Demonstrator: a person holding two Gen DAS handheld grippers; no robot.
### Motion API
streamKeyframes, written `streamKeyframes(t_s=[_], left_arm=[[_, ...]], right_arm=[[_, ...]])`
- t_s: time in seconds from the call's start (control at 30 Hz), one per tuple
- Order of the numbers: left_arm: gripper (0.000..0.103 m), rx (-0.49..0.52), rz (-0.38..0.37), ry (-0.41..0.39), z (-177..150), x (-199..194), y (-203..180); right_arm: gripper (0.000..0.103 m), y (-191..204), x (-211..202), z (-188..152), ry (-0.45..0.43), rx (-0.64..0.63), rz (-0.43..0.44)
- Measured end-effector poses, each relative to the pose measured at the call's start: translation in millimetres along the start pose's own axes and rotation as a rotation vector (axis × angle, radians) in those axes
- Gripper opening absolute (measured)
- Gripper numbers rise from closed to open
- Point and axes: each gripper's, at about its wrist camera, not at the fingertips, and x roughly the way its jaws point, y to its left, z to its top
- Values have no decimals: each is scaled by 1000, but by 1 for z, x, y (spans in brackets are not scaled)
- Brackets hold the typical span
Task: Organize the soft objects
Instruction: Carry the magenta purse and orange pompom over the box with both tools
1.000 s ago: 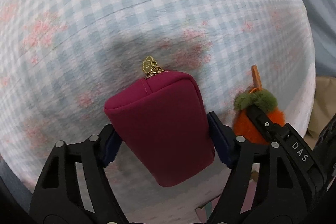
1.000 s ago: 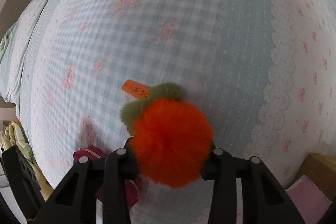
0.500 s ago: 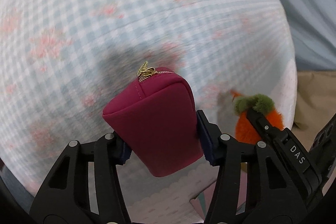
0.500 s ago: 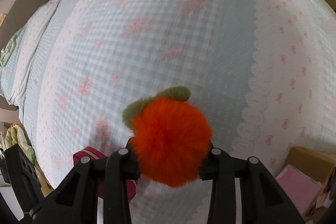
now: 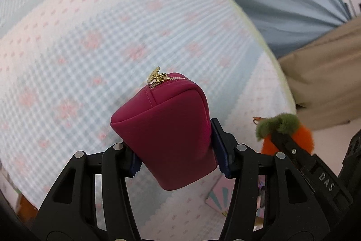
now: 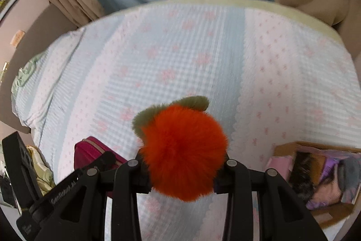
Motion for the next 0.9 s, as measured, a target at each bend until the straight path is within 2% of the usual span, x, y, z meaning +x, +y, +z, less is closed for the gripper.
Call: streamKeyframes(t_s=[0.3, 0.57, 0.77, 0.9], left_arm=[[49, 157, -80, -45, -1, -73, -44], [49, 280, -139, -76, -13, -124, -78], [49, 355, -178, -75, -40, -137, -116], [49, 396, -212, -54, -66, -132, -146]], right_arm=[[34, 8, -108, -16, -145, 14, -21], [34, -5, -173, -40, -241, 59, -33], [34, -38, -208, -59, -297, 113, -60], [34, -74, -228, -72, -318, 158, -94]])
